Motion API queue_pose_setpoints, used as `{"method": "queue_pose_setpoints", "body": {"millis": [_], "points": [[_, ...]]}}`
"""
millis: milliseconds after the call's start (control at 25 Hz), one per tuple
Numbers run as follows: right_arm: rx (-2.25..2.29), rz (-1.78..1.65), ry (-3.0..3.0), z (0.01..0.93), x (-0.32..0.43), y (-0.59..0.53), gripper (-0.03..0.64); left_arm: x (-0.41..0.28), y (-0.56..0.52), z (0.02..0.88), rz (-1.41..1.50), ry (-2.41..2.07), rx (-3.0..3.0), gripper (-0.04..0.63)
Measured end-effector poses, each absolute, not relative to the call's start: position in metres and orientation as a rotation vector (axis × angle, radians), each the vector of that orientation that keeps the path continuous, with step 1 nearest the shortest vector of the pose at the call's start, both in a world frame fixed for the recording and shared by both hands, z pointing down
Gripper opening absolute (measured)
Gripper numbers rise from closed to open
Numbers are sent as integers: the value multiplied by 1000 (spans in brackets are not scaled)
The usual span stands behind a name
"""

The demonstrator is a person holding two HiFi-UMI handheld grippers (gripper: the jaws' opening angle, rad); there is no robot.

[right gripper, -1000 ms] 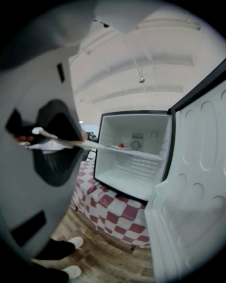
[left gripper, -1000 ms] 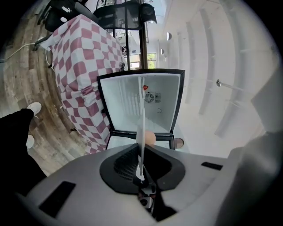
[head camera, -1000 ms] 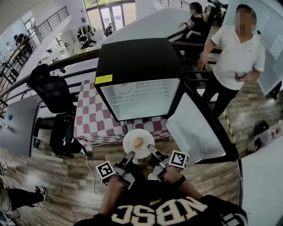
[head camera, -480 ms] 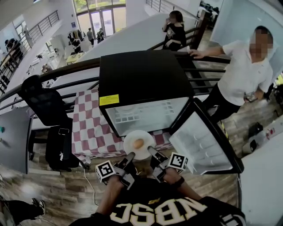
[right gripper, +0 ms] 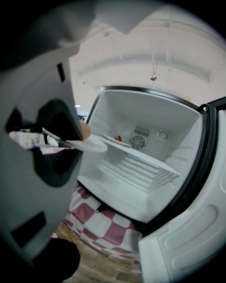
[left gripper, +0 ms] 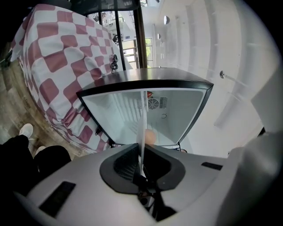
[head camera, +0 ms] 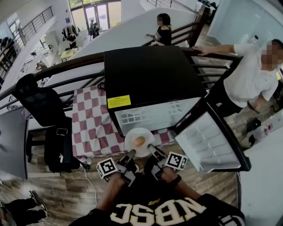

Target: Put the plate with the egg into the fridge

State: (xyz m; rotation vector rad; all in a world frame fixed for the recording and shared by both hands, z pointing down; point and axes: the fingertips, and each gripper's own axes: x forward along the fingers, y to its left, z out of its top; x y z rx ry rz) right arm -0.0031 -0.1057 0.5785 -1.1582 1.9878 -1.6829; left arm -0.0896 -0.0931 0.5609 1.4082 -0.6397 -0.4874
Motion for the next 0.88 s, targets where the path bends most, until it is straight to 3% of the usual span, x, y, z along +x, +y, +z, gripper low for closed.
{"method": "queue_pose_setpoints", "body": {"millis": [880], "points": [[-1201,-1693,2243,666,-6,-154,77,-87,-133,650,-390,-743,1459,32]]}}
